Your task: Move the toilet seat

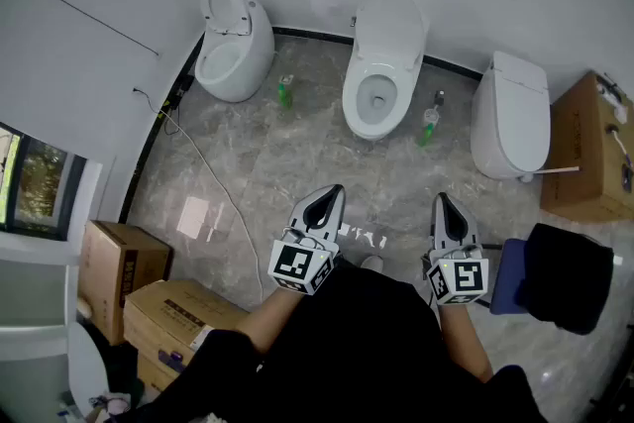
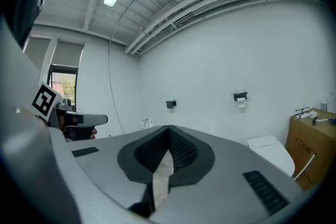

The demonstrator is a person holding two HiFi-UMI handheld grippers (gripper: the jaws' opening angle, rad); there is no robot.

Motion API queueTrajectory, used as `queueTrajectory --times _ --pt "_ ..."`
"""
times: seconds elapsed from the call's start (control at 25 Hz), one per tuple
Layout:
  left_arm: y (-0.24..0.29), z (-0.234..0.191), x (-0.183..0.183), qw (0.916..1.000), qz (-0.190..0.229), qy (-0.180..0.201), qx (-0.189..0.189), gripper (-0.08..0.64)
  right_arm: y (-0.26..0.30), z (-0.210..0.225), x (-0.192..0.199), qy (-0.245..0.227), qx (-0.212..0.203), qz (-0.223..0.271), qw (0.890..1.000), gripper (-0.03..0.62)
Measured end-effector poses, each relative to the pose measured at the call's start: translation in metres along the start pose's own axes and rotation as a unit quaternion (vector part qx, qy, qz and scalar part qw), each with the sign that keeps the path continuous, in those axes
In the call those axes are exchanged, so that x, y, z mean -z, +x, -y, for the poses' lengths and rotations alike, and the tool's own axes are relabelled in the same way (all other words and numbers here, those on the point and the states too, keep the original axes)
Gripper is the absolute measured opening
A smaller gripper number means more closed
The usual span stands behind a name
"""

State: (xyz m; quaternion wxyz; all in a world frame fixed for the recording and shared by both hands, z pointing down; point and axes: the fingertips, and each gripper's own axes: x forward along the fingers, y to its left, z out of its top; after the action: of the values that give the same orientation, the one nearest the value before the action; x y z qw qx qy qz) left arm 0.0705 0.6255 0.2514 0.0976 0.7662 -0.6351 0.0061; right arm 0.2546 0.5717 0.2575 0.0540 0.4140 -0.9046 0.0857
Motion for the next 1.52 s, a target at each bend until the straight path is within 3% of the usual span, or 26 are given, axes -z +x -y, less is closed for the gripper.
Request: queueTrajectory --times 0.12,0.32,0.64,0.92,1.16,1.52 --pt "-0.001 0.003 0.0 1.0 0.007 -0.003 0.003 0.014 -0.003 0.0 0.001 -0.004 -0.006 0.002 1.0 0.028" --pt "-0.012 0.006 -0.001 0.9998 0.016 -0.01 0.006 0.014 -0.008 0.006 0.006 0.042 -0.011 -0.008 0.999 0.029" --pt "-0.022 0.007 0.014 0.9998 -0.006 -0.004 -0.016 0.014 -0.019 0.008 0.022 0.059 -0.034 0.0 0.998 0.029" --pt "-0.002 0.011 0.025 0.9995 -0.031 0.001 0.009 0.014 -0.007 0.018 0.037 0.072 -0.012 -0.017 0.997 0.029" --pt "0.028 -0.001 0.025 0.9994 -0.027 -0.006 0.021 0.014 0.016 0.024 0.032 0.048 -0.007 -0.015 0.999 0.029" --pt "0.075 -0.06 0.031 0.9984 -0.037 -0.039 0.016 0.014 0.082 0.02 0.035 0.025 -0.024 -0.074 0.997 0.029"
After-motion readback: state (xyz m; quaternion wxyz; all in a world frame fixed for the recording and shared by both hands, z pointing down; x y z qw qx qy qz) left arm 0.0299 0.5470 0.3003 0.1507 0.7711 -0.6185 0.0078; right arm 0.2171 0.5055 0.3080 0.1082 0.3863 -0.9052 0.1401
